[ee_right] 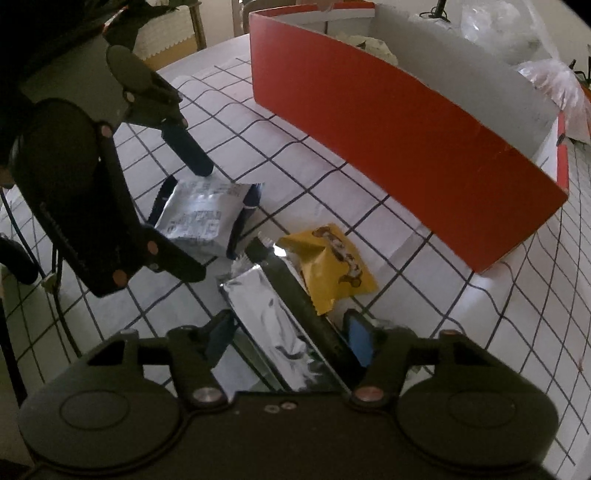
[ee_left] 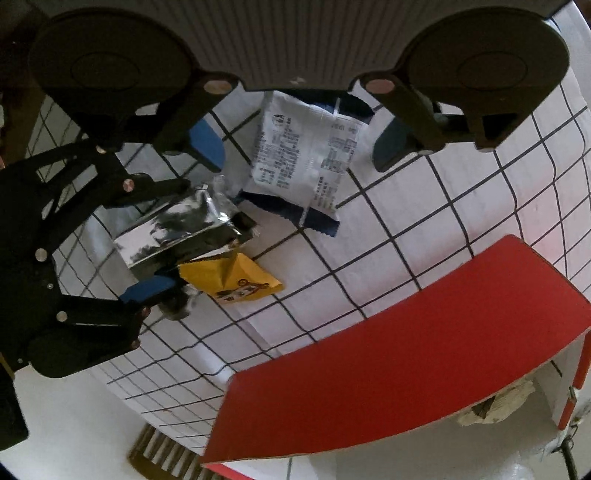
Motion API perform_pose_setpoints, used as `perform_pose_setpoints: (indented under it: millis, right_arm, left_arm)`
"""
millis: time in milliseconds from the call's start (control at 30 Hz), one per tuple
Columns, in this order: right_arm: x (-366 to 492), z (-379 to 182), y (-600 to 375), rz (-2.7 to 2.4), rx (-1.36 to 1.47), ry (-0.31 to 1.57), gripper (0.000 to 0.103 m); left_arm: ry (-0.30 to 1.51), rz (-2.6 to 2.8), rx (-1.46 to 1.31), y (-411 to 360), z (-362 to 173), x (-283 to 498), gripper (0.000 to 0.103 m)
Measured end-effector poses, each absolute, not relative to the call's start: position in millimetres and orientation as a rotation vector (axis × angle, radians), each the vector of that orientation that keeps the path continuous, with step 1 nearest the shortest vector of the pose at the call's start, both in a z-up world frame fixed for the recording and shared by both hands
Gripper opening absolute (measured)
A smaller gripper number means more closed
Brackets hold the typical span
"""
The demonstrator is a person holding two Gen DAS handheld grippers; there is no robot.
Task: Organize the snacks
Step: 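Grasp the white-and-navy packet with the left tool while the right tool grasps the silver foil bar, then carry the white-and-navy packet with the left tool while the right tool carries the silver bar over the box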
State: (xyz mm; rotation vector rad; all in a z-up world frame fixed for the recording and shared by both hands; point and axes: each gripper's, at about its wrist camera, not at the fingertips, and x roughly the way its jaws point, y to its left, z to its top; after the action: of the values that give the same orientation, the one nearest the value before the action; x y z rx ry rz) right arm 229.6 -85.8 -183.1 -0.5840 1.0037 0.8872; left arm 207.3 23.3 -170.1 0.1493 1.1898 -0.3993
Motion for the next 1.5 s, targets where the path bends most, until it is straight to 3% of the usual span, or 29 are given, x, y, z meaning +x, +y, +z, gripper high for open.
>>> perform_pose_setpoints:
  millis: [133, 333, 500, 1200, 1500]
  right_arm:
    - [221, -182, -89, 0.862, -0.557, 1.006, 0.053]
    - [204, -180, -90, 0.723, -0.462, 1.016, 0.046]
    - [193, -182, -91, 0.542, -0.325, 1.026, 0.045]
    - [129, -175, -111, 0.274, 0.131, 0.996, 0.041]
    - [99, -154, -117, 0.224, 0.204, 0.897, 0.041]
  left_arm:
    - [1.186, -0.409, 0.189, 14, -171, 199, 0.078]
    - [1.176, -0.382, 0.191, 10, -168, 189, 0.055]
    - [1.182, -0.342, 0.146, 10, -167, 185, 0.049]
    - [1.212, -0.203, -0.099, 60, -145, 165, 0.046]
    - [1.12, -0.17, -0.108, 71, -108, 153, 0.046]
